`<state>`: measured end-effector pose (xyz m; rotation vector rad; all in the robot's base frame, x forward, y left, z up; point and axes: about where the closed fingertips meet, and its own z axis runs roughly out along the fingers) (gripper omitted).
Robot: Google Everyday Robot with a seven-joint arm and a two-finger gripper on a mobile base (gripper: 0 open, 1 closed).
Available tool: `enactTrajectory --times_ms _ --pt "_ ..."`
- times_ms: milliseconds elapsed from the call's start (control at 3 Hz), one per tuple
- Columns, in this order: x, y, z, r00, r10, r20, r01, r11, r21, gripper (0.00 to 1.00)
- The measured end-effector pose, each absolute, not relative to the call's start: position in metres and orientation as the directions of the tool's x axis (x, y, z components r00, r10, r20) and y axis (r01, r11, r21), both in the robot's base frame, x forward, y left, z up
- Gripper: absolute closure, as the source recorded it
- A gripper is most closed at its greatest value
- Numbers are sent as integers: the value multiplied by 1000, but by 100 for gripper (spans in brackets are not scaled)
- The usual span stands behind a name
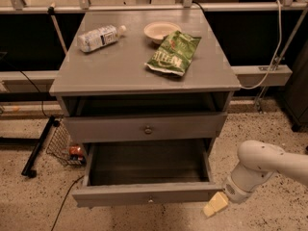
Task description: Close middle drawer
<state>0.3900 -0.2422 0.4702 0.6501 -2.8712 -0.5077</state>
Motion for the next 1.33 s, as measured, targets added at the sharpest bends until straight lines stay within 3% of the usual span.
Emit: enactTrajectory --times_ms 333,667,1000,1333 --pt "395 -229 452 -898 -434 66 -379 842 383 0" --pt "400 -215 436 -890 -451 65 -389 825 411 17" --pt "409 -201 420 -878 -475 59 -407 806 429 48" --pt "416 -195 413 -875 -482 44 -422 805 418 72"
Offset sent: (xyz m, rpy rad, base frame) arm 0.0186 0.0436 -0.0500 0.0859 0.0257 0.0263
